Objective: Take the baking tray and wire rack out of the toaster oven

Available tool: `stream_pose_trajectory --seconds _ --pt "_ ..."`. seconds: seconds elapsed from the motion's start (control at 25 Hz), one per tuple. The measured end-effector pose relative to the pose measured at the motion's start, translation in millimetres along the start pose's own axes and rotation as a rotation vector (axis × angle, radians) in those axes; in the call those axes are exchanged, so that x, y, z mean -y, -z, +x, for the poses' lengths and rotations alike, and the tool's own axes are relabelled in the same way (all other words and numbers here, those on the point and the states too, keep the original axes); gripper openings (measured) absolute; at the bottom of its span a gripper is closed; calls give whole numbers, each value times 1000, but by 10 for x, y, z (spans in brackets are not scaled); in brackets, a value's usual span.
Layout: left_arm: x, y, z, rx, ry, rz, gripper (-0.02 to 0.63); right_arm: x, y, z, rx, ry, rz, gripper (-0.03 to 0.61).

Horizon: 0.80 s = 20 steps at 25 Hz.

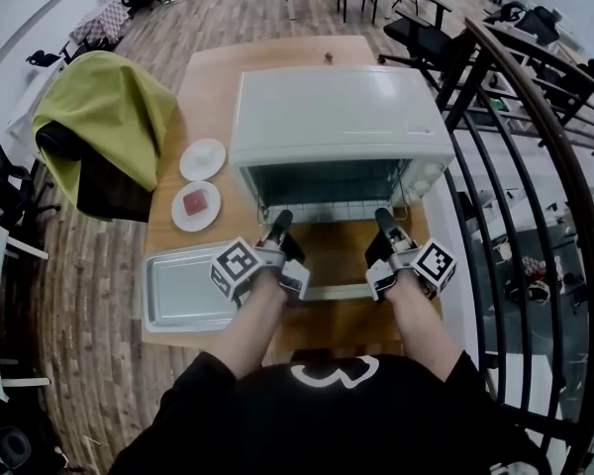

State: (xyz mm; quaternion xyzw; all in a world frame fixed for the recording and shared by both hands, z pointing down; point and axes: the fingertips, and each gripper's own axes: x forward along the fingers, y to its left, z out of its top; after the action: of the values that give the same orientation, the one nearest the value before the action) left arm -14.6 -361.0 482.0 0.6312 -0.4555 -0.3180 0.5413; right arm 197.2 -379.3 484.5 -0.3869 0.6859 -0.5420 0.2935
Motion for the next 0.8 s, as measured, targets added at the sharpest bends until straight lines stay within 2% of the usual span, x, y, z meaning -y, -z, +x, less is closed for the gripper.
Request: stream_pose_trajectory --seconds 0.8 --pt "80 334 -690 -2 -24 25 31 -196 348 -682 -41 -11 -31 32"
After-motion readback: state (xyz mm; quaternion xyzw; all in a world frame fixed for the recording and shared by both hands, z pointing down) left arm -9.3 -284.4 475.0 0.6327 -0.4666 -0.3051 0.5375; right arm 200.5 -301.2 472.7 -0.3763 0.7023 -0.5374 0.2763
